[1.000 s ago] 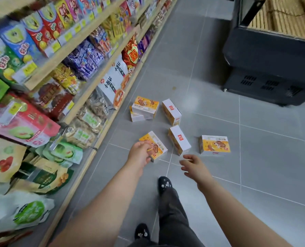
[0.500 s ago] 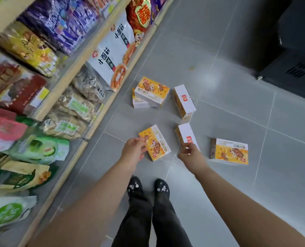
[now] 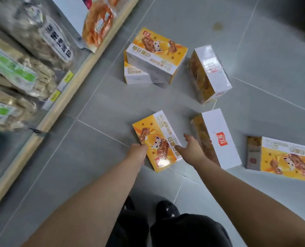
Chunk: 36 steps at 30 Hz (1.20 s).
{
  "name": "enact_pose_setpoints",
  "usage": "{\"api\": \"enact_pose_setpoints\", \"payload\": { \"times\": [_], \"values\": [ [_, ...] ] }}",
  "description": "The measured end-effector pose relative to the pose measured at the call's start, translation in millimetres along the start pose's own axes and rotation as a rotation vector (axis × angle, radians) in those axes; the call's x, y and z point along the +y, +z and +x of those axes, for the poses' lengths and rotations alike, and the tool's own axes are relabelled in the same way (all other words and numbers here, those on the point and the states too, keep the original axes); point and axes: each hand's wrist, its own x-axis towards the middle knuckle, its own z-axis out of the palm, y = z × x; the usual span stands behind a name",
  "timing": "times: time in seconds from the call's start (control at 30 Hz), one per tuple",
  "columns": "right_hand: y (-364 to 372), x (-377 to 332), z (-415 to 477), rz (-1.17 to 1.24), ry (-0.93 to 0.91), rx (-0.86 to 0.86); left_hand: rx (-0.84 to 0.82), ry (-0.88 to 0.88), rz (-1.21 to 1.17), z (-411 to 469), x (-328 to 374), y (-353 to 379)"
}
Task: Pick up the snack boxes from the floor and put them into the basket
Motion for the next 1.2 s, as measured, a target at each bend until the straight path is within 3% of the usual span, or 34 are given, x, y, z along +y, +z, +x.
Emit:
{"api": "enact_pose_setpoints", "payload": {
  "times": [0.17, 0.27, 0.43, 0.6, 0.8, 0.87, 0.97, 1.07, 1.2],
  "values": [
    [43, 26, 85, -0.026, 0.03, -0.022, -0.057, -0.113, -0.106, 98, -29, 30],
    [60, 35, 102, 0.039, 0.065, -0.117, -0.141, -0.134, -0.101, 108, -34, 36],
    [53, 17, 75, 0.192, 0.152, -0.1, -0.155, -0.009, -0.058, 80, -19, 17],
    [15, -25, -5, 0.379, 0.204, -0.134, -0.089, 0.135, 0.011, -10, 10, -24],
    [-58, -109, -146, 0.479, 0.142, -0.258, -0.094, 0.131, -0.09, -124, 49, -92],
    [-84, -140, -203, 0.502, 0.121, -0.307, -0.108, 0.245, -0.11, -235, 84, -124],
    [-108, -174, -269, 0.546, 0.073, -0.334, -0.106, 0.403, -0.055, -336, 107, -158],
    [-128, -203, -320, 0.55, -0.016, -0.359, 0.023, 0.471, 0.109, -404, 110, -199],
    [-142, -237, -371, 0.522, -0.1, -0.44, 0.192, 0.451, -0.047, -472, 89, -233]
  ]
}}
